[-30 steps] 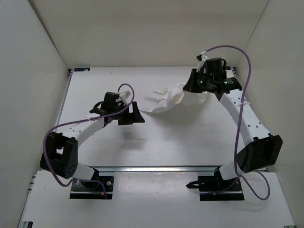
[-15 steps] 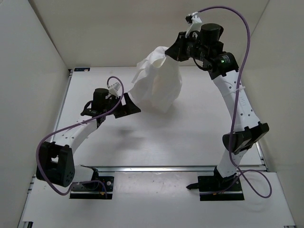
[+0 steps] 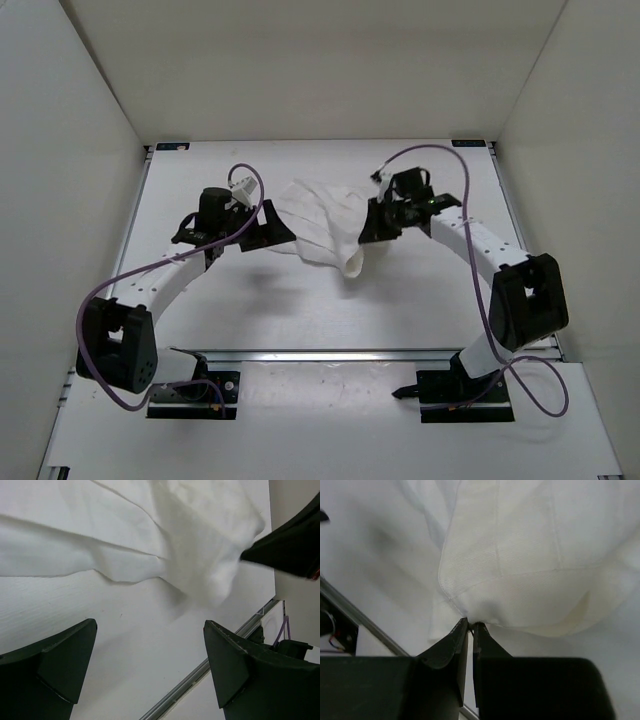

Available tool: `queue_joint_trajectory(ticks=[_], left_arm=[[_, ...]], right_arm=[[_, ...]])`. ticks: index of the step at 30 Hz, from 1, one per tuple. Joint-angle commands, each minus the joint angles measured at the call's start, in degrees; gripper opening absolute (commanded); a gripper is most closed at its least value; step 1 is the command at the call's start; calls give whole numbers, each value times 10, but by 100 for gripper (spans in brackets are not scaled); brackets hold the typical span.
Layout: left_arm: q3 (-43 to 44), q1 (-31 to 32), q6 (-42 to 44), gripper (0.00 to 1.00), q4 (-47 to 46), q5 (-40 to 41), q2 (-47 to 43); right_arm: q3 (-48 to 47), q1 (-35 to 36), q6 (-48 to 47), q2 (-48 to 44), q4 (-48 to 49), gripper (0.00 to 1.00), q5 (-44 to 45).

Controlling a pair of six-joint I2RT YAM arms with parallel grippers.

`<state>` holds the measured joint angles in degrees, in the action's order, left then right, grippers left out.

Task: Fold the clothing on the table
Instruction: Flatten the skirt out

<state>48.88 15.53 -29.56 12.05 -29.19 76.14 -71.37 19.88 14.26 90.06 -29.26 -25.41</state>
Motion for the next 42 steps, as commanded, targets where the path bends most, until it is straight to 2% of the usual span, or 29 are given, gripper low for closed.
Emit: queue_joint_trajectory(ticks=[1, 5, 8, 12, 16, 18, 26, 32, 42], left_arm=[[25, 14, 19, 99, 5, -2, 9], [52, 50, 53, 99, 60, 40, 23], [53, 84, 71, 99, 81, 80, 18], [11, 94, 55, 99, 75, 114, 0], [4, 94, 70, 99, 81, 149, -17], [-2, 104, 71, 99, 82, 170, -20], [-36, 134, 72, 99, 48, 204, -8], [-41, 157, 74, 97, 32, 228, 4], [-26, 191, 83, 88, 6, 267, 38]], right_arm=[[59, 73, -19, -31, 92, 0, -49], [62, 127, 14, 33, 154, 0, -95], [25, 132, 24, 76, 171, 0, -112], [-31, 129, 17, 97, 174, 0, -107], [-25, 107, 39, 93, 210, 2, -120], [-21, 98, 43, 90, 205, 21, -123], [33, 96, 55, 46, 213, 39, -98], [70, 68, 68, 30, 219, 39, -82], [53, 82, 57, 49, 211, 38, -62]])
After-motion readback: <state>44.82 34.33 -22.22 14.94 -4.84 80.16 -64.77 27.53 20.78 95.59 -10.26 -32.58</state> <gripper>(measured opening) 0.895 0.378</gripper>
